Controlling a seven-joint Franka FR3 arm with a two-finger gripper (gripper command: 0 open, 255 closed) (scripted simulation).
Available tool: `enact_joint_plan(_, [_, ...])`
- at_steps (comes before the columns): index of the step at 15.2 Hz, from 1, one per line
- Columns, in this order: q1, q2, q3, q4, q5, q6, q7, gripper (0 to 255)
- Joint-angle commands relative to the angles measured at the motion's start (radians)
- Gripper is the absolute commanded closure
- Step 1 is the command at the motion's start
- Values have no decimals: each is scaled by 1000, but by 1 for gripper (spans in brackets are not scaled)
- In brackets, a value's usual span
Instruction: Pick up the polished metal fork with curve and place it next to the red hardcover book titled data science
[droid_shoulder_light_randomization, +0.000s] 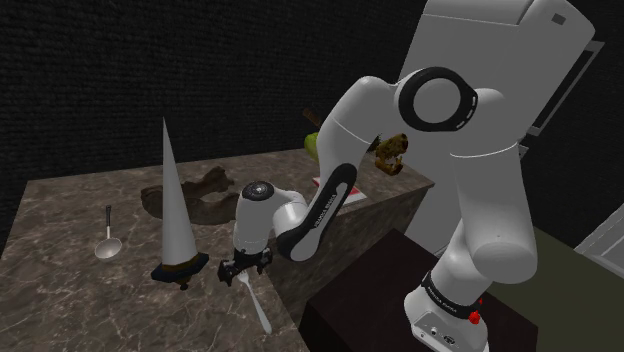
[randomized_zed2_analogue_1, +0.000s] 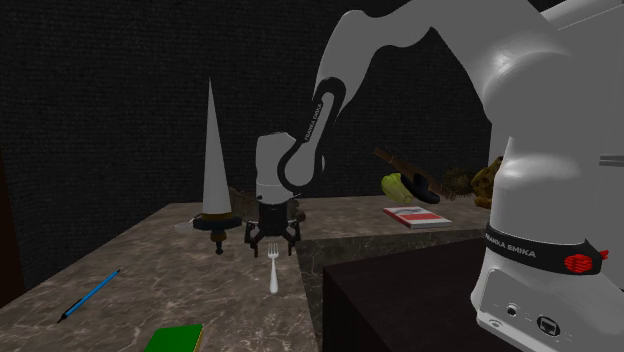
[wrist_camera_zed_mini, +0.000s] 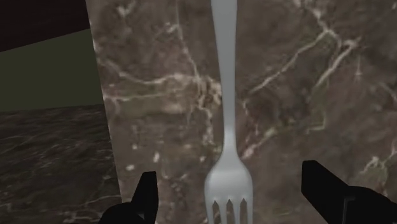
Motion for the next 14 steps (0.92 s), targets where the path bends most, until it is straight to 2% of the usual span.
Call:
enact_joint_plan(1, [0, 0, 0, 0, 0, 0, 0, 0])
enact_joint_plan(2, [0, 0, 0, 0, 0, 0, 0, 0])
enact_joint_plan(3, [0, 0, 0, 0, 0, 0, 0, 255])
enact_joint_plan(12, [0, 0, 0, 0, 0, 0, 0, 255])
enact_joint_plan(14, [-16, -26, 20, -11, 16, -17, -14, 255])
